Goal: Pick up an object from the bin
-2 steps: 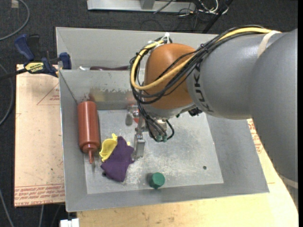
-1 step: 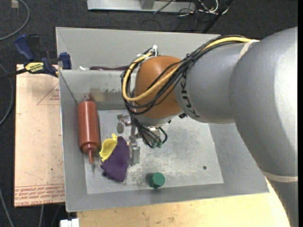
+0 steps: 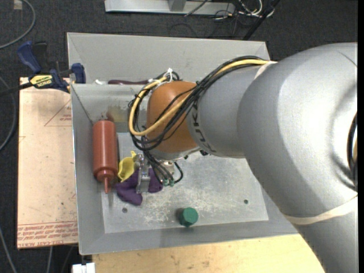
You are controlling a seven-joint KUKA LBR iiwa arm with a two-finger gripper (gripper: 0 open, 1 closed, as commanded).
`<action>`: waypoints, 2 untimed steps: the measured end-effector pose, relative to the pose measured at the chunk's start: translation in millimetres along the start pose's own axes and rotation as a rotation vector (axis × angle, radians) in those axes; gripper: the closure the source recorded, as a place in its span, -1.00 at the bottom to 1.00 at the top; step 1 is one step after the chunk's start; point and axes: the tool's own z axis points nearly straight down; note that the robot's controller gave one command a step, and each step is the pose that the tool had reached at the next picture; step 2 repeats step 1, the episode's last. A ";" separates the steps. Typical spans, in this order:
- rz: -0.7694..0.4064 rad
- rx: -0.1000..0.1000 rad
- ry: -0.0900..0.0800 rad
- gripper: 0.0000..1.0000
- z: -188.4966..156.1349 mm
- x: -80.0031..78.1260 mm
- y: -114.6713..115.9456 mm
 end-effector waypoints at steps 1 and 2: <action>0.000 0.000 0.000 1.00 0.0 0.0 0.0; 0.000 0.000 0.000 1.00 0.0 0.0 0.0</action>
Offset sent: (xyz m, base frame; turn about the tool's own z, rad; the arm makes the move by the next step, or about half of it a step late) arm 0.0097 0.0020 0.1050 -0.0150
